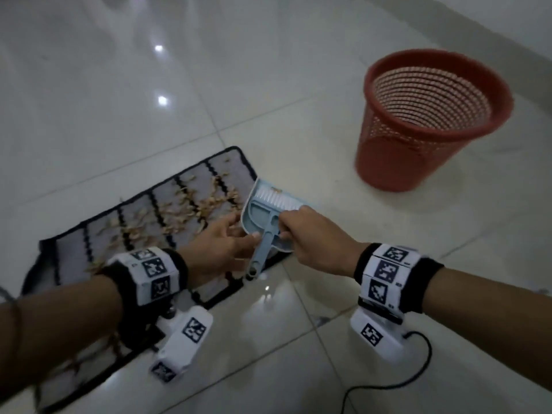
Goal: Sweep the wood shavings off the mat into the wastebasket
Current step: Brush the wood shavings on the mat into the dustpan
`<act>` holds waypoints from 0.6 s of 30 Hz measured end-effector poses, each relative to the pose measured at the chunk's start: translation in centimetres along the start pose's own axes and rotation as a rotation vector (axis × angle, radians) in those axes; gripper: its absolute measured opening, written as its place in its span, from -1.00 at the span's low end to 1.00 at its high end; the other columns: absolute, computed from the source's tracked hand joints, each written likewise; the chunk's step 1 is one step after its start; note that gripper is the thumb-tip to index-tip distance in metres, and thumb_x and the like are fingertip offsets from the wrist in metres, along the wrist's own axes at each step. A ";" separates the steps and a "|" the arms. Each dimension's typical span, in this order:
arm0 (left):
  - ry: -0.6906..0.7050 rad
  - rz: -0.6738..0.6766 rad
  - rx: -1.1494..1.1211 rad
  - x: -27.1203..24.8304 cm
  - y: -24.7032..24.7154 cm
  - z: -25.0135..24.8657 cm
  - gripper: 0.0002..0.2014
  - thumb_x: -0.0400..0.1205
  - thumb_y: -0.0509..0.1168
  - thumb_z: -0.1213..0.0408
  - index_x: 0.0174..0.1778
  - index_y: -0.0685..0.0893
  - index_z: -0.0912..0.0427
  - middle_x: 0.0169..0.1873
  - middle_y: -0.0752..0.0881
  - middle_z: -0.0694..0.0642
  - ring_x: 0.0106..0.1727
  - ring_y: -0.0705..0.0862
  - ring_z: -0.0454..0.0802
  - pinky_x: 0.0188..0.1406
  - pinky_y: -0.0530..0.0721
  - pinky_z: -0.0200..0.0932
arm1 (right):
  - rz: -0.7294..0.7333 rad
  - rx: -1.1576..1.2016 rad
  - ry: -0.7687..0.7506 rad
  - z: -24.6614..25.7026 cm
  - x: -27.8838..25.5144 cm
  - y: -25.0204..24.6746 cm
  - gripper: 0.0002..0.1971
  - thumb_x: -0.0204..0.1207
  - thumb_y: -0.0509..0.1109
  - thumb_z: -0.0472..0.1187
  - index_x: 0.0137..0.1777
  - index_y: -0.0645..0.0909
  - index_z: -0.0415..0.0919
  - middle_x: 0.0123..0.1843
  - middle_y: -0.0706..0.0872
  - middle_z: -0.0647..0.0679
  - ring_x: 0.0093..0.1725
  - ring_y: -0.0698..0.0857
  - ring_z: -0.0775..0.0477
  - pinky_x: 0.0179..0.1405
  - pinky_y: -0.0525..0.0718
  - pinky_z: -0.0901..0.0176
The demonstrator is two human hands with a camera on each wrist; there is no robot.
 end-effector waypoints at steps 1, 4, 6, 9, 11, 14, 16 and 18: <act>-0.023 -0.003 0.003 -1.1 -1.5 -0.5 -0.61 0.70 0.31 0.36 0.42 0.53 -0.06 0.16 0.80 0.07 0.14 0.79 0.11 -0.07 0.78 0.07 | 0.015 -0.011 -0.055 1.5 1.1 0.0 -0.78 0.47 0.29 -0.44 -0.15 0.34 -0.14 -0.17 0.46 -0.07 -0.18 0.36 -0.07 -0.32 0.35 0.01; -0.067 -0.035 -0.002 -4.3 -6.1 -1.9 -0.64 0.71 0.29 0.32 0.40 0.54 -0.08 0.17 0.80 0.08 0.17 0.78 0.17 0.03 0.78 0.14 | 0.039 -0.121 -0.249 6.1 4.6 0.6 -0.74 0.45 0.30 -0.49 0.09 0.43 -0.25 -0.06 0.55 -0.22 -0.15 0.35 -0.09 -0.31 0.36 -0.03; -0.072 -0.045 -0.011 -6.0 -9.0 -2.0 -0.64 0.70 0.29 0.31 0.41 0.55 -0.07 0.21 0.78 0.13 0.21 0.75 0.25 0.20 0.71 0.29 | 0.009 -0.188 -0.321 8.4 6.9 0.9 -0.64 0.52 0.29 -0.42 0.31 0.43 -0.31 0.06 0.60 -0.26 -0.09 0.46 -0.19 -0.26 0.48 -0.08; -0.054 -0.027 -0.062 -8.2 -12.5 -0.7 -0.56 0.69 0.28 0.33 0.48 0.51 -0.10 0.26 0.74 0.18 0.23 0.74 0.26 0.16 0.72 0.25 | 0.011 -0.206 -0.397 11.0 9.9 1.6 -0.55 0.60 0.29 -0.33 0.48 0.37 -0.31 0.17 0.64 -0.29 0.03 0.60 -0.29 -0.21 0.54 -0.01; -0.043 -0.043 -0.122 -9.8 -14.4 0.9 -0.54 0.65 0.29 0.34 0.47 0.52 -0.10 0.25 0.75 0.18 0.21 0.76 0.23 0.08 0.77 0.15 | 0.050 -0.282 -0.499 12.5 11.7 2.9 -0.59 0.59 0.33 -0.30 0.42 0.44 -0.28 0.15 0.67 -0.27 0.01 0.64 -0.30 -0.23 0.66 -0.10; -0.034 -0.132 -0.179 -12.0 -17.4 3.6 -0.55 0.64 0.32 0.38 0.43 0.55 -0.05 0.24 0.75 0.22 0.19 0.76 0.21 0.18 0.73 0.25 | 0.099 -0.359 -0.571 15.4 14.2 5.6 -0.68 0.55 0.34 -0.34 0.30 0.54 -0.26 0.03 0.66 -0.25 -0.13 0.63 -0.28 -0.32 0.65 -0.09; -0.017 -0.219 -0.130 -13.7 -19.7 5.8 -0.56 0.63 0.37 0.48 0.37 0.60 -0.03 0.21 0.69 0.41 0.10 0.71 0.28 0.15 0.68 0.33 | 0.136 -0.242 -0.521 17.9 15.7 6.2 -0.76 0.58 0.30 -0.37 0.22 0.59 -0.30 -0.05 0.60 -0.17 -0.18 0.55 -0.18 -0.28 0.52 -0.02; -0.001 -0.311 -0.077 -15.3 -21.4 7.6 -0.60 0.62 0.31 0.48 0.33 0.62 0.01 0.16 0.62 0.56 -0.09 0.67 0.23 -0.11 0.68 0.15 | 0.189 -0.100 -0.414 19.7 16.7 6.5 -0.93 0.64 0.28 -0.34 -0.01 0.60 -0.25 -0.16 0.53 -0.09 -0.23 0.47 -0.10 -0.25 0.36 0.09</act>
Point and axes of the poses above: each hand's wrist, its own x-axis towards the middle knuckle, its own y-axis out of the palm, z = x × y, the point moved 4 cm from there along x, towards the middle knuckle
